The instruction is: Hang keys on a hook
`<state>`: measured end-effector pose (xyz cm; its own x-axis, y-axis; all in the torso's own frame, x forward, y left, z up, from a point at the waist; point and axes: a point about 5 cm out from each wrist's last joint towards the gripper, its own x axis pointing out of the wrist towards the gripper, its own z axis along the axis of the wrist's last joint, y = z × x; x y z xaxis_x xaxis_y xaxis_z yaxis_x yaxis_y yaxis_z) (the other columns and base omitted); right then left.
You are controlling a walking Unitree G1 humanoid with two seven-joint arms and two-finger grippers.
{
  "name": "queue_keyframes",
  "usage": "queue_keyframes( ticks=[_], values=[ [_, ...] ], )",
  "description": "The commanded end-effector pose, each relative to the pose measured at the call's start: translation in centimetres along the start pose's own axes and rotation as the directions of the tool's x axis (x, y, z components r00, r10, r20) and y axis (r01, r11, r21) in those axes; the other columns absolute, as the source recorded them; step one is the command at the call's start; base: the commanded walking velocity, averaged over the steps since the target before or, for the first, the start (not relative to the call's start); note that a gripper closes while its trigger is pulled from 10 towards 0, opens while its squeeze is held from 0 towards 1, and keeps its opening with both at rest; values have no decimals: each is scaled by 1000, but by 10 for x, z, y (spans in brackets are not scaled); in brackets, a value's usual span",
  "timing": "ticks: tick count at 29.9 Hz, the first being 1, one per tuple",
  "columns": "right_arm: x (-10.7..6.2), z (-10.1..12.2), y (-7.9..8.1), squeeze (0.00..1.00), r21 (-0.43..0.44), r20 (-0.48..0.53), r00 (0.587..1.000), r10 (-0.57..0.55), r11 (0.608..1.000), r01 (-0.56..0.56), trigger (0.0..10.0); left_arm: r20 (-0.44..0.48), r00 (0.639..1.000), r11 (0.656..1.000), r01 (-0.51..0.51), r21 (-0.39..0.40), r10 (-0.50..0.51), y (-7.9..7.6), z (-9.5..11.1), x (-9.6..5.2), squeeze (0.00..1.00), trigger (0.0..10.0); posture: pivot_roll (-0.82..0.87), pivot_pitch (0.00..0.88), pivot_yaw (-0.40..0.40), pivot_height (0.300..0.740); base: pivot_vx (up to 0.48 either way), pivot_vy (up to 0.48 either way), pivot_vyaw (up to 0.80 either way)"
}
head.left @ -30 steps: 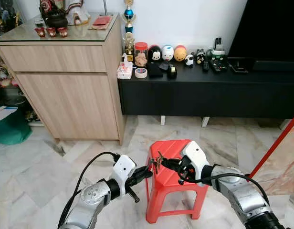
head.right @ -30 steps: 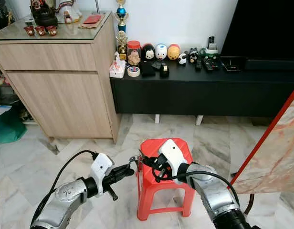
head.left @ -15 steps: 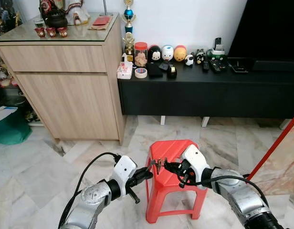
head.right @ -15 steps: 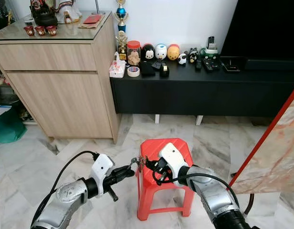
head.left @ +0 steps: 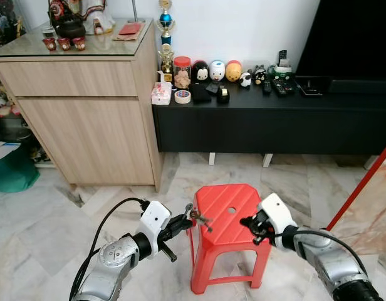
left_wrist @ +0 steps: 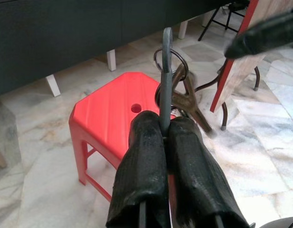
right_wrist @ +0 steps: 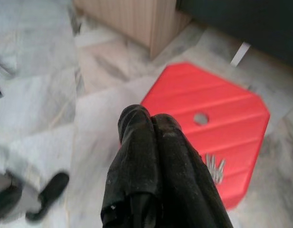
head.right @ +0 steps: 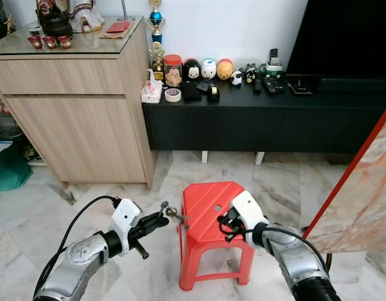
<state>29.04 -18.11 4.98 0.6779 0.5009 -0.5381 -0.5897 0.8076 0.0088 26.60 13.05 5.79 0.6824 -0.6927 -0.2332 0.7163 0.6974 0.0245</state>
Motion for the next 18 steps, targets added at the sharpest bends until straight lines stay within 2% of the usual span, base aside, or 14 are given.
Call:
queue_keyframes(
  ticks=[1,3,4,6,7,8,9,10,12,15,17,18],
  values=[
    [0,3,-4,0,16,17,999,-27,1000,27,10000,6,1000,1000,-1,13,1,1,2,-1,0,0,25,0,-29,740,0,0,0],
    [1,1,-11,0,47,19,995,-98,994,97,10000,-9,1000,1000,-4,15,4,1,-1,-1,0,0,25,0,-29,740,0,0,0],
    [3,-3,-18,0,108,11,985,-175,979,172,10000,-25,1000,1000,-8,10,8,1,-5,-2,0,0,25,0,-29,740,0,0,0],
    [4,-9,-21,0,135,-8,977,-212,968,211,10000,-40,999,1000,-12,5,13,1,-8,-3,0,0,25,0,-29,740,0,0,0],
    [5,-18,-19,0,153,-43,974,-223,962,227,10000,-55,998,1000,-23,4,23,1,-12,-4,0,1804,24,0,-28,740,0,0,0],
    [5,-18,-19,0,153,-43,974,-223,962,227,10000,-55,998,1000,-23,4,23,1,-12,-4,0,1804,24,0,-28,740,0,0,0],
    [6,-23,-18,0,163,-58,973,-223,960,230,10000,-63,998,1000,-29,2,29,1,-14,-5,0,4314,24,0,-28,740,0,0,0],
    [7,-29,-16,0,178,-72,971,-227,955,237,10000,-74,997,999,-38,5,39,2,-16,-6,0,10000,24,0,-28,740,0,0,0],
    [10,-42,-11,0,214,-106,966,-236,943,254,10000,-89,994,998,-61,-6,60,3,-22,-7,0,10000,24,0,-28,740,0,0,0],
    [15,-65,-2,0,300,-158,948,-276,901,312,10000,-134,985,994,-114,-5,112,8,-32,-11,0,10000,26,0,-25,740,0,0,0],
    [15,-67,-1,0,306,-164,946,-281,897,320,10000,-143,982,992,-123,-3,121,9,-34,-11,0,10000,26,0,-25,740,0,0,0],
    [16,-80,6,0,339,-195,936,-295,875,346,10000,-178,972,987,-159,-3,156,12,-41,-13,0,10000,27,0,-22,740,0,0,0]
  ],
)
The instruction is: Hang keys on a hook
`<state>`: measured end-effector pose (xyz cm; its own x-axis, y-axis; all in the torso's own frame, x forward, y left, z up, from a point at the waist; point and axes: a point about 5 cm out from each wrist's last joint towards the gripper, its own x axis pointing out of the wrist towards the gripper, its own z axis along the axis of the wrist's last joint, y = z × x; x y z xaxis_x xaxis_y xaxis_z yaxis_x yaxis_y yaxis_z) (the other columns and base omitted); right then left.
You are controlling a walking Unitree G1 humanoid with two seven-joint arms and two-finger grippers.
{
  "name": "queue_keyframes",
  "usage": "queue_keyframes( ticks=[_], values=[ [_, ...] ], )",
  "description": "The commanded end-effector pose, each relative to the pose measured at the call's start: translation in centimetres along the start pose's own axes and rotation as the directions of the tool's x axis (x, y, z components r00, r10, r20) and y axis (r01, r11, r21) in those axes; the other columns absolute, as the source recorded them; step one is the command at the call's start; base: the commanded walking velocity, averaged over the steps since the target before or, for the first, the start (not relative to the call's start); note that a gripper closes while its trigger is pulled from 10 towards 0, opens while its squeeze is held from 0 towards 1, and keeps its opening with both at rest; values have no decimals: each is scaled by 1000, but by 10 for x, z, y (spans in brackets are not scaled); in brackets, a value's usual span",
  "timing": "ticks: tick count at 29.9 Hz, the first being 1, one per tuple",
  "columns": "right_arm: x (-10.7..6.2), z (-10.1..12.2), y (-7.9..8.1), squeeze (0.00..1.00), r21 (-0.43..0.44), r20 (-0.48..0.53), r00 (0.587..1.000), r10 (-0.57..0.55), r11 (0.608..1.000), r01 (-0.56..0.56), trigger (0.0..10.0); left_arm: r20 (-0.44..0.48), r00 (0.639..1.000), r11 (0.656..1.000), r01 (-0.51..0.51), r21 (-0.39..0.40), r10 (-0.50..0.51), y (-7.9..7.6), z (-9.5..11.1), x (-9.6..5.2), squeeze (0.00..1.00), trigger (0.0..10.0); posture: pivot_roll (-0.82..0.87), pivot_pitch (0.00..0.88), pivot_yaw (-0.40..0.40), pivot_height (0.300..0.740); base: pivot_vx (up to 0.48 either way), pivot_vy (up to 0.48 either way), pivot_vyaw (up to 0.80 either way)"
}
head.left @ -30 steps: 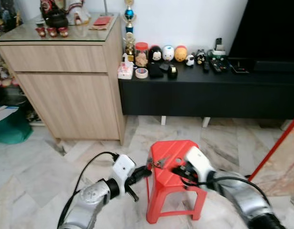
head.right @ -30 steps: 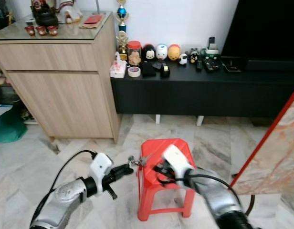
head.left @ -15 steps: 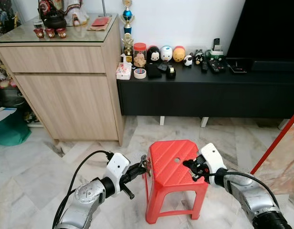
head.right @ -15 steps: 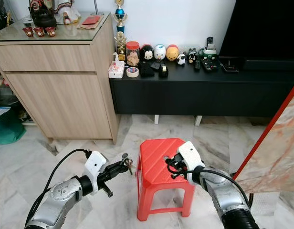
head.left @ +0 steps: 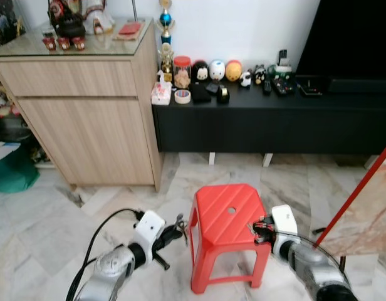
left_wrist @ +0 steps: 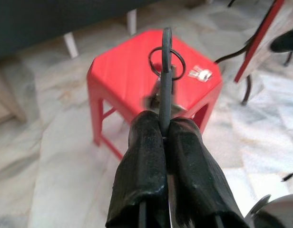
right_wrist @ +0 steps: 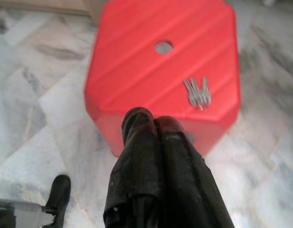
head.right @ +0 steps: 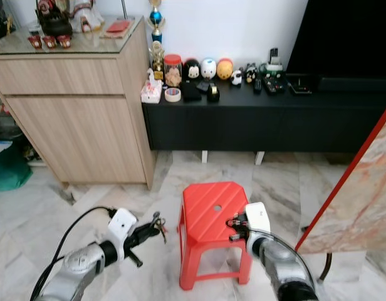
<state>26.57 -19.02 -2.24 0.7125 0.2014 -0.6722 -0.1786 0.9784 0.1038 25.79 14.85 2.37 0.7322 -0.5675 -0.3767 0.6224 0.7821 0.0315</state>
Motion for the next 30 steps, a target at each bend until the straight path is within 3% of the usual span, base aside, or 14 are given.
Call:
queue_keyframes(
  ticks=[1,2,6,7,11,14,17,18,20,21,23,26,30],
  values=[
    [0,-11,-2,0,55,-2,999,-39,998,39,10000,-28,998,999,-53,7,53,7,-6,-2,0,10000,27,0,-22,740,0,0,0],
    [-1,-23,0,0,97,-25,998,-64,993,66,10000,-57,993,994,-105,-15,104,13,-14,-3,0,10000,25,0,-19,740,0,0,0],
    [-2,-39,3,0,142,-63,994,-91,985,99,10000,-115,977,982,-187,-37,182,21,-27,-6,0,10000,22,0,-19,740,0,0,0],
    [-3,-51,5,0,158,-100,989,-113,979,127,10000,-165,958,966,-248,-69,234,26,-37,-9,0,10000,22,0,-17,740,0,0,0],
    [-7,-73,10,0,162,-163,979,-125,975,152,10000,-263,916,942,-329,-62,302,30,-58,-16,0,10000,20,0,-14,740,0,0,0],
    [-13,-90,9,0,230,-206,963,-175,948,221,10000,-355,861,901,-422,-98,365,32,-78,-26,0,10000,25,0,-9,740,0,0,0],
    [-15,-95,9,0,250,-222,955,-196,935,250,10000,-389,834,882,-461,-103,390,33,-85,-32,0,10000,19,0,-6,740,0,0,0],
    [-17,-102,9,0,257,-246,946,-210,927,272,10000,-426,804,854,-505,-124,414,33,-95,-38,0,10000,19,0,-6,740,0,0,0],
    [-18,-105,9,0,254,-255,943,-212,927,277,10000,-439,795,846,-518,-129,420,32,-98,-40,0,10000,19,0,-6,740,0,0,0],
    [-23,-115,7,0,299,-275,932,-237,900,317,10000,-475,765,815,-558,-154,435,31,-106,-47,0,10000,11,0,-5,740,0,0,0],
    [-29,-124,4,0,340,-298,918,-260,870,357,10000,-500,744,800,-580,-154,444,30,-112,-52,0,10000,11,0,-5,740,0,0,0],
    [-35,-133,-1,0,340,-323,909,-263,864,371,10000,-542,715,776,-607,-169,442,22,-124,-60,0,10000,6,0,-6,740,0,0,0],
    [-36,-134,-4,0,332,-351,893,-282,854,401,10000,-566,707,783,-600,-164,423,15,-131,-63,0,10000,-1,0,4,740,0,0,0]
  ],
)
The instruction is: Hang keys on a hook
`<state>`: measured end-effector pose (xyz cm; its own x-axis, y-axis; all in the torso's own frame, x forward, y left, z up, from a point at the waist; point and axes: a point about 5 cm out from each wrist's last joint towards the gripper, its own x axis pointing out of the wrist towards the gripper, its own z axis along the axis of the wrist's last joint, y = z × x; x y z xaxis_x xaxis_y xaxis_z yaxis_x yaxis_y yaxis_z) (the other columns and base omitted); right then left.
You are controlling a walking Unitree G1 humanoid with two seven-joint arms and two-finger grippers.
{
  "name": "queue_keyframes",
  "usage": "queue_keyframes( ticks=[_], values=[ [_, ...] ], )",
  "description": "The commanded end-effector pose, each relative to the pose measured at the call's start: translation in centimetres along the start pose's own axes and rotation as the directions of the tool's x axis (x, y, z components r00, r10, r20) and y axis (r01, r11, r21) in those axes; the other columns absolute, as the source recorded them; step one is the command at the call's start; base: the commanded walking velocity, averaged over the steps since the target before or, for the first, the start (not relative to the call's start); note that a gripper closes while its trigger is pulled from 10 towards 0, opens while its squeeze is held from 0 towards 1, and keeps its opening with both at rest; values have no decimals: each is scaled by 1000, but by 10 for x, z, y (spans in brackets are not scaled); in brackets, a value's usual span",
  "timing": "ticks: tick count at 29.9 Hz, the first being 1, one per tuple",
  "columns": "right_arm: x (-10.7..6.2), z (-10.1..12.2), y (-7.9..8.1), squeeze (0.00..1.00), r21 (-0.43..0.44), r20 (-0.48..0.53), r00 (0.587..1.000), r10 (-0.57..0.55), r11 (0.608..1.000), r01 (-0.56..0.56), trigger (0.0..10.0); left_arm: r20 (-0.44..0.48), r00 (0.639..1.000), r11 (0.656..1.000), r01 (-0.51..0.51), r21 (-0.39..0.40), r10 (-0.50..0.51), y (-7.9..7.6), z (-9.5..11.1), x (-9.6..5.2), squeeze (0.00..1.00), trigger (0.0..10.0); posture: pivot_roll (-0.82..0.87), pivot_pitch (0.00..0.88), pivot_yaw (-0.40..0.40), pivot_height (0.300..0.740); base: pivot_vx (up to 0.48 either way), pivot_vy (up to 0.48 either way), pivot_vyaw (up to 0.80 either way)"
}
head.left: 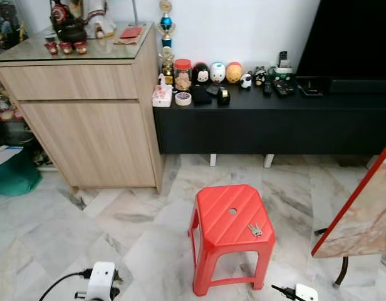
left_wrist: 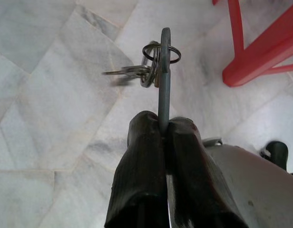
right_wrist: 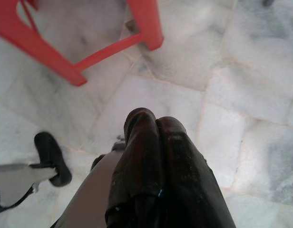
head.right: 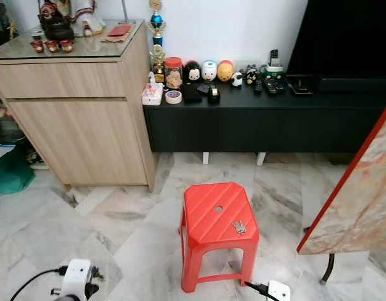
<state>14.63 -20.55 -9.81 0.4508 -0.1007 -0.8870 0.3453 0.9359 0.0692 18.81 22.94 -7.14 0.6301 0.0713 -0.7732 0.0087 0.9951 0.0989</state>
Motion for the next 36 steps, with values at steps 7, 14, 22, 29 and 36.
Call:
queue_keyframes(
  ticks=[7,14,22,29,36],
  values=[
    [2,13,7,0,29,20,1000,-3,1000,2,10000,-37,999,1000,-5,-7,4,-3,-13,-2,0,10000,-18,0,20,740,0,-425,0],
    [2,12,3,0,10,2,1000,-15,1000,15,10000,-37,999,1000,4,-15,-4,-7,-14,-2,0,10000,-8,0,16,740,0,-471,0],
    [1,8,-1,0,29,-3,1000,-16,999,16,10000,-45,999,1000,5,-18,-6,-8,-16,-2,0,10000,-10,0,18,740,0,-480,0],
    [0,3,-5,0,-1,-22,1000,-9,1000,9,10000,-50,999,1000,10,-19,-11,-8,-18,-3,0,10000,-9,0,21,740,0,-480,-365],
    [0,2,-4,0,-20,-35,999,2,1000,-3,10000,-47,999,1000,24,-4,-24,-10,-16,-2,0,10000,-6,0,24,740,0,-480,-619]
  ],
)
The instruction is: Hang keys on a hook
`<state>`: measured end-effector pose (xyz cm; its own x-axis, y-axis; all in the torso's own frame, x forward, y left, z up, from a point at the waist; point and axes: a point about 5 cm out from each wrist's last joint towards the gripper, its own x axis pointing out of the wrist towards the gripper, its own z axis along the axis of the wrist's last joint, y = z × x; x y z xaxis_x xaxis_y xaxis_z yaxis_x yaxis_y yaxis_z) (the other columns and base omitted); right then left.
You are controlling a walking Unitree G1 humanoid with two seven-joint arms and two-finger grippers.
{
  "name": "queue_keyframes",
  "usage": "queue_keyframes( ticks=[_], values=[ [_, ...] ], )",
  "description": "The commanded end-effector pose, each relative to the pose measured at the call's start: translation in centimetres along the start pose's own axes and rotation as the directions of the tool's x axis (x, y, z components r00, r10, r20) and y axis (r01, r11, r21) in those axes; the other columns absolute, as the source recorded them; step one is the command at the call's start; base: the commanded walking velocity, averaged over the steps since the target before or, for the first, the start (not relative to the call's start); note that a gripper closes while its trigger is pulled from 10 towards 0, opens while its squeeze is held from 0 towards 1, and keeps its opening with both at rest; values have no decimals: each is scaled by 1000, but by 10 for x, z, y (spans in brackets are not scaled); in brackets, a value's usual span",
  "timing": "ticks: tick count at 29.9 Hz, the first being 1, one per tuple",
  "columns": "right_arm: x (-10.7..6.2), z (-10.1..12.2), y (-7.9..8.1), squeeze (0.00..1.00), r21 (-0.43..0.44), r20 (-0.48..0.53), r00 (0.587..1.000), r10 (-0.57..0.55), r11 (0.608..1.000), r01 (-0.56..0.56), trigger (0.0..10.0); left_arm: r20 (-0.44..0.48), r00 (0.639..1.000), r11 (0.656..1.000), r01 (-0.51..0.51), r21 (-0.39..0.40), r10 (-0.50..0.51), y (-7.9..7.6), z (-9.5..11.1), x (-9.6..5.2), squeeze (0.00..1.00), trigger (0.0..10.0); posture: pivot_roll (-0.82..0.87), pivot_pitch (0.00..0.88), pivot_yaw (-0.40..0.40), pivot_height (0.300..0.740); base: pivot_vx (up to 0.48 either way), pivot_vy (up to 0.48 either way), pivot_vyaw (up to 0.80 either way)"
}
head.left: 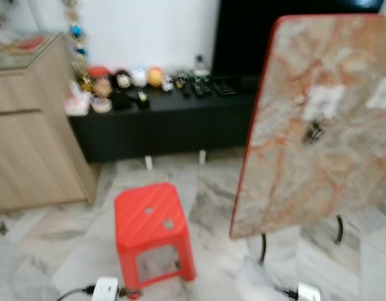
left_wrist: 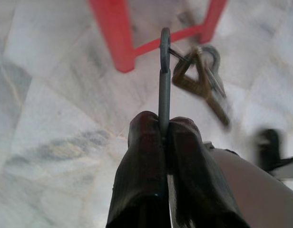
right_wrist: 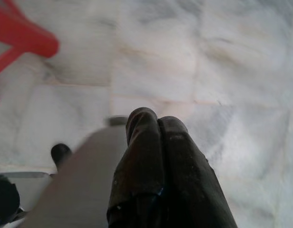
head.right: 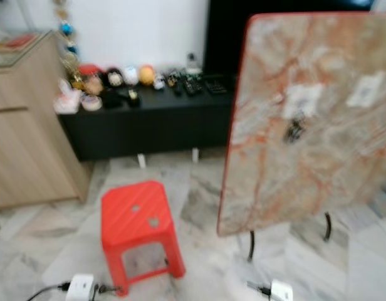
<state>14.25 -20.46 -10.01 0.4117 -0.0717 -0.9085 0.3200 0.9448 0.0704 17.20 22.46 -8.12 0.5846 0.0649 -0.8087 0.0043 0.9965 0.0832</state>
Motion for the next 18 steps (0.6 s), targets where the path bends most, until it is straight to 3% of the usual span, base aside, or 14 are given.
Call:
queue_keyframes(
  ticks=[1,18],
  values=[
    [0,6,-3,0,11,19,1000,-12,1000,12,10000,11,1000,1000,13,9,-14,-4,3,1,0,10000,-5,0,23,740,0,-480,-500],
    [0,10,0,0,48,42,999,-2,999,0,10000,18,1000,1000,20,8,-20,-5,5,1,0,10000,7,0,26,740,0,0,0]
  ],
)
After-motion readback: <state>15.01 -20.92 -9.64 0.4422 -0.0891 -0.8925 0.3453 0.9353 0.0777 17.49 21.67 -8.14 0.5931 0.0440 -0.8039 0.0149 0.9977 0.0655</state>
